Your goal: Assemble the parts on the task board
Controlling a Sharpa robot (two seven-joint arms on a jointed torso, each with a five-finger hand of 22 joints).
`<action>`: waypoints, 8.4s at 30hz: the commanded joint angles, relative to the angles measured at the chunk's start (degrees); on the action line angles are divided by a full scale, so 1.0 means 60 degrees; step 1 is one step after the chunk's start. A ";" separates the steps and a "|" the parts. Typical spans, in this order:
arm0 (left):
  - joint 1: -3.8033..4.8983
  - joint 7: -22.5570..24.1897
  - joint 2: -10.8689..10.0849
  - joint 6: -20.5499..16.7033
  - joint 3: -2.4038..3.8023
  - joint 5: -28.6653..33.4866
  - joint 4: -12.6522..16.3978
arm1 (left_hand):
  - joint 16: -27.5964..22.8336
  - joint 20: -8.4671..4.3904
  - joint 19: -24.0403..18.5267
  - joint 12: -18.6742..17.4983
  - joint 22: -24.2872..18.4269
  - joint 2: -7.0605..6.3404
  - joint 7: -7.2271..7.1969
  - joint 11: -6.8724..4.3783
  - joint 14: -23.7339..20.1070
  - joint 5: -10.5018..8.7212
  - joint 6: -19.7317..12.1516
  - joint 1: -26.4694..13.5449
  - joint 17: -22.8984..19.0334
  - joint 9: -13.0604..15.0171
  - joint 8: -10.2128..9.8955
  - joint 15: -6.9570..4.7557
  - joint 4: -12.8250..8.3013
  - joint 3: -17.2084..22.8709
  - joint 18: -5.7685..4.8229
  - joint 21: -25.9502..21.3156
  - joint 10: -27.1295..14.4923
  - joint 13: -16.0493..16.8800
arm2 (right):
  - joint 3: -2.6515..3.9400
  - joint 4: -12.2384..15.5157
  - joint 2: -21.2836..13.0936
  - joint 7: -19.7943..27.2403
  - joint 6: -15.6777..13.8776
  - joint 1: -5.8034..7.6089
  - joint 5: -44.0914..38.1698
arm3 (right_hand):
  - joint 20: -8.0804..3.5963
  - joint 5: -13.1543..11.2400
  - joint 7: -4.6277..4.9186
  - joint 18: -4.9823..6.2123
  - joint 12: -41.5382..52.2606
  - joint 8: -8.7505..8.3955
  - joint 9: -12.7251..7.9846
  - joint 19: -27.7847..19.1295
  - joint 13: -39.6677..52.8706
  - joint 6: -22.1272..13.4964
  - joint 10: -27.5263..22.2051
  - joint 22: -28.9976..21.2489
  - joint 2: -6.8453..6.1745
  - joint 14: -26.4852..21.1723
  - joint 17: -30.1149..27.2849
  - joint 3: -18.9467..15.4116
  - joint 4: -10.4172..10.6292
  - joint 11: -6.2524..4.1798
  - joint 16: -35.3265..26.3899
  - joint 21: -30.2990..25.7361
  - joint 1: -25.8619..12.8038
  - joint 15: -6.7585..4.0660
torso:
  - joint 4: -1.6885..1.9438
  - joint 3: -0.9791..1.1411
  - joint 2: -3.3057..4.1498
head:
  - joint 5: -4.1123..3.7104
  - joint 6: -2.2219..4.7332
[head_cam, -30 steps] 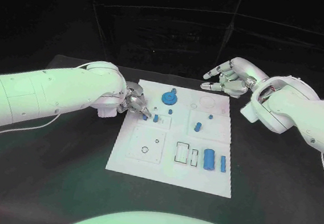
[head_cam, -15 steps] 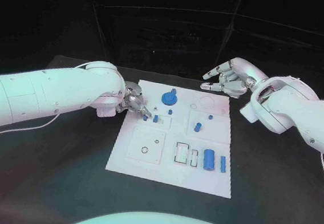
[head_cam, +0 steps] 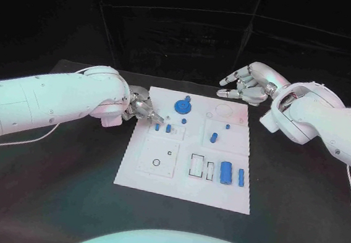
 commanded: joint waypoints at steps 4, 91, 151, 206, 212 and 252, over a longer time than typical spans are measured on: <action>0.0014 0.1574 -0.0218 -0.1818 0.0020 0.1133 0.0130 | -0.0144 0.0009 -0.0238 -0.0359 -0.0539 0.0033 0.0079 0.0052 0.0890 -0.0024 -0.0242 0.0295 0.2008 0.0003 0.0032 -0.0023 0.0080 -0.0399 0.0041 -0.0438 -0.0385 -0.0514 | 0.0006 -0.0022 0.0006 0.0073 0.0048 0.0019 0.0025 | -0.0006 0.0029 0.0021 0.0152 -0.0046 0.0030 0.0009 -0.0085 -0.0009 -0.0027 -0.0061 -0.0009 0.0075 0.0469 0.0236 -0.0058 0.0025 0.0021 -0.0036 -0.0066 0.0001 -0.0029 | 0.0011 0.0010 0.0002 | 0.0000 0.0022; -0.0313 0.5266 0.2768 -0.1310 -0.0310 -0.4363 -0.2856 | -0.1838 0.0784 -0.0370 -0.7057 -0.2718 -0.0221 0.1068 0.1162 0.0223 -0.0021 0.0549 0.3272 -0.1895 -0.3226 -0.4599 0.0840 -0.2786 0.1760 0.0398 -0.2507 -0.2965 -0.7521 | 0.0006 -0.0116 0.0288 0.0113 0.0044 0.0020 0.0025 | -0.0006 0.0049 0.0018 0.0151 -0.0028 0.0047 0.0012 -0.0079 0.0005 -0.0022 -0.0059 -0.0010 0.0138 0.0472 0.0242 -0.0094 0.0044 0.0019 -0.0041 -0.0075 0.0033 -0.0031 | 0.0003 0.0002 0.0004 | -0.0315 0.0105; -0.0396 0.5491 0.1439 -0.2186 0.0417 -0.3603 -0.1564 | -0.1760 0.0644 -0.0156 -0.7400 -0.1943 0.0116 0.1012 0.1023 0.0243 -0.0090 0.1215 0.3363 -0.1959 -0.3226 -0.4726 0.0712 -0.2980 0.2264 0.0253 -0.1886 -0.2102 -0.7576 | 0.0006 -0.0198 0.0258 0.0073 0.0052 0.0019 0.0025 | -0.0009 0.0065 0.0009 0.0149 -0.0014 0.0076 0.0020 -0.0069 0.0013 0.0015 -0.0052 -0.0003 0.0214 0.0473 0.0236 -0.0106 0.0065 0.0012 -0.0051 -0.0075 0.0056 -0.0035 | 0.0023 0.0009 -0.0003 | -0.0242 0.0280; -0.0576 0.5157 0.1196 -0.1349 0.0417 -0.3595 -0.1897 | -0.1779 0.0648 -0.0152 -0.7474 -0.1915 0.0113 0.1000 0.1015 0.0229 -0.0090 0.1271 0.3305 -0.2029 -0.3229 -0.4758 0.0715 -0.2976 0.2266 0.0249 -0.1866 -0.2035 -0.7571 | 0.0006 -0.0213 0.0276 0.0067 0.0025 0.0018 0.0025 | -0.0009 0.0068 0.0008 0.0152 -0.0022 0.0080 0.0021 -0.0072 0.0005 0.0018 -0.0057 -0.0015 0.0224 0.0474 0.0238 -0.0109 0.0066 0.0010 -0.0050 -0.0082 0.0065 -0.0036 | -0.0004 0.0007 -0.0001 | -0.0218 0.0181; -0.0583 0.5138 0.1217 -0.1294 0.0413 -0.3595 -0.1921 | -0.1779 0.0648 -0.0152 -0.7474 -0.1915 0.0113 0.1000 0.1015 0.0229 -0.0090 0.1271 0.3305 -0.2029 -0.3229 -0.4758 0.0715 -0.2976 0.2266 0.0249 -0.1866 -0.2035 -0.7571 | 0.0006 -0.0210 0.0273 0.0068 0.0022 0.0018 0.0025 | -0.0009 0.0068 0.0008 0.0152 -0.0022 0.0080 0.0021 -0.0072 0.0005 0.0018 -0.0057 -0.0015 0.0224 0.0474 0.0238 -0.0109 0.0066 0.0010 -0.0050 -0.0082 0.0065 -0.0036 | -0.0002 0.0006 -0.0004 | -0.0216 0.0183; -0.0597 0.5085 0.0992 -0.1493 0.0396 -0.3266 -0.1890 | -0.1843 0.0798 -0.0239 -0.8216 -0.1879 -0.0446 0.1250 0.1235 0.0147 -0.0085 -0.0104 0.2923 -0.2379 -0.3309 -0.5889 0.0884 -0.3076 0.1977 0.0255 -0.1893 -0.2520 -0.7573 | 0.0006 -0.0352 0.0230 -0.0074 0.0150 0.0018 -0.0013 | -0.0013 0.0059 0.0018 0.0305 -0.1907 0.0067 0.0004 -0.0467 -0.1616 -0.0063 -0.1252 -0.0912 0.0317 0.0295 -0.0338 -0.0146 0.0000 0.0015 -0.0556 -0.0638 0.0334 -0.0040 | 0.0012 -0.0006 -0.0003 | -0.0262 0.0161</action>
